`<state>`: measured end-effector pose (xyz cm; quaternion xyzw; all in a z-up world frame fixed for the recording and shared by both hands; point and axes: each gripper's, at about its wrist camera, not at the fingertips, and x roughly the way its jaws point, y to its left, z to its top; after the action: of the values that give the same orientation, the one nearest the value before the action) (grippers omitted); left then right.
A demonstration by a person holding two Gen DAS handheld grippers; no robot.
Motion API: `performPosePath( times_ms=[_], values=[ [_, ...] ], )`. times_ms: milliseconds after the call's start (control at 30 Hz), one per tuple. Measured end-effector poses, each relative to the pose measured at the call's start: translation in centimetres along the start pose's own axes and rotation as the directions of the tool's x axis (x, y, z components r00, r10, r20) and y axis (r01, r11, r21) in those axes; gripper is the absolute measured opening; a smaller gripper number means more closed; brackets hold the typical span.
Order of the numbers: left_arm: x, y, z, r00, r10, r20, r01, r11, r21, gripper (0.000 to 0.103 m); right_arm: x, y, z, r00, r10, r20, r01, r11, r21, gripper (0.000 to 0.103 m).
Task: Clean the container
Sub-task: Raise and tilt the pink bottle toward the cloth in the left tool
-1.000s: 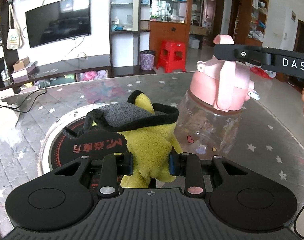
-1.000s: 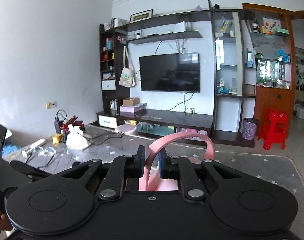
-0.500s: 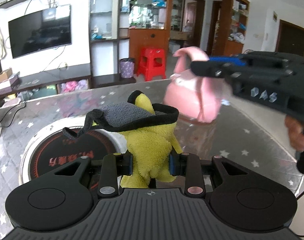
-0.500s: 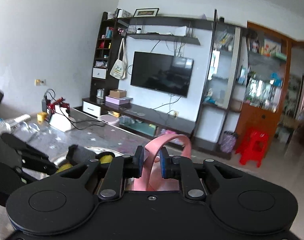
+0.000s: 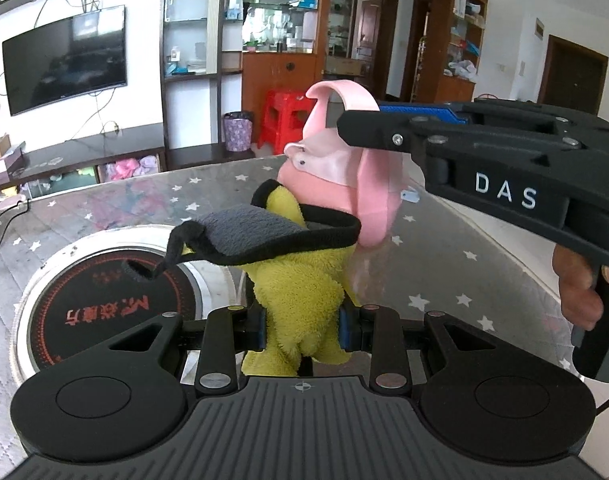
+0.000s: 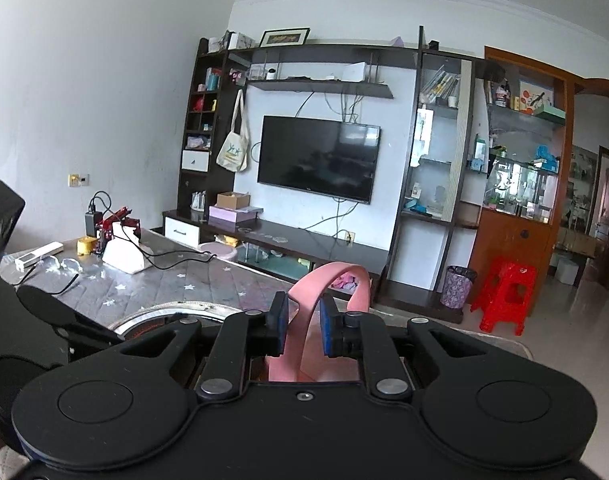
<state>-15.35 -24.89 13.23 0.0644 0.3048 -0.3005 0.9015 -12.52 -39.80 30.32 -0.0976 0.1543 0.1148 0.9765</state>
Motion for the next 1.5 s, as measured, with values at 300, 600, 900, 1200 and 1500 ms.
performPosePath(
  times_ms=[300,600,900,1200,1500],
  values=[
    [0.1,-0.2,-1.1,1.0,0.003,-0.008,-0.003,1.0,0.001,0.032,-1.9,1.1,-1.1,1.0,-0.013,0.018,0.012,0.999,0.036,0.018],
    [0.4,0.1,-2.4,1.0,0.005,-0.03,-0.006,1.0,-0.022,0.032,-3.3,2.2,-1.9,1.0,-0.019,0.02,0.017,0.998,0.053,0.019],
    [0.9,0.1,-3.4,0.999,-0.006,-0.052,0.004,0.999,-0.041,0.032,-4.3,3.8,-2.3,0.997,-0.068,0.024,0.069,0.998,-0.006,0.025],
    [2.3,0.5,-4.8,0.994,-0.016,-0.105,0.008,0.997,-0.077,0.032,-5.1,3.8,-2.0,0.996,-0.082,0.024,0.082,0.997,0.012,0.026],
    [2.2,1.3,-4.7,0.993,-0.015,-0.117,0.004,0.995,-0.099,0.032,-4.1,4.2,-1.5,0.996,-0.092,-0.007,0.092,0.996,-0.016,0.028]
  ],
)
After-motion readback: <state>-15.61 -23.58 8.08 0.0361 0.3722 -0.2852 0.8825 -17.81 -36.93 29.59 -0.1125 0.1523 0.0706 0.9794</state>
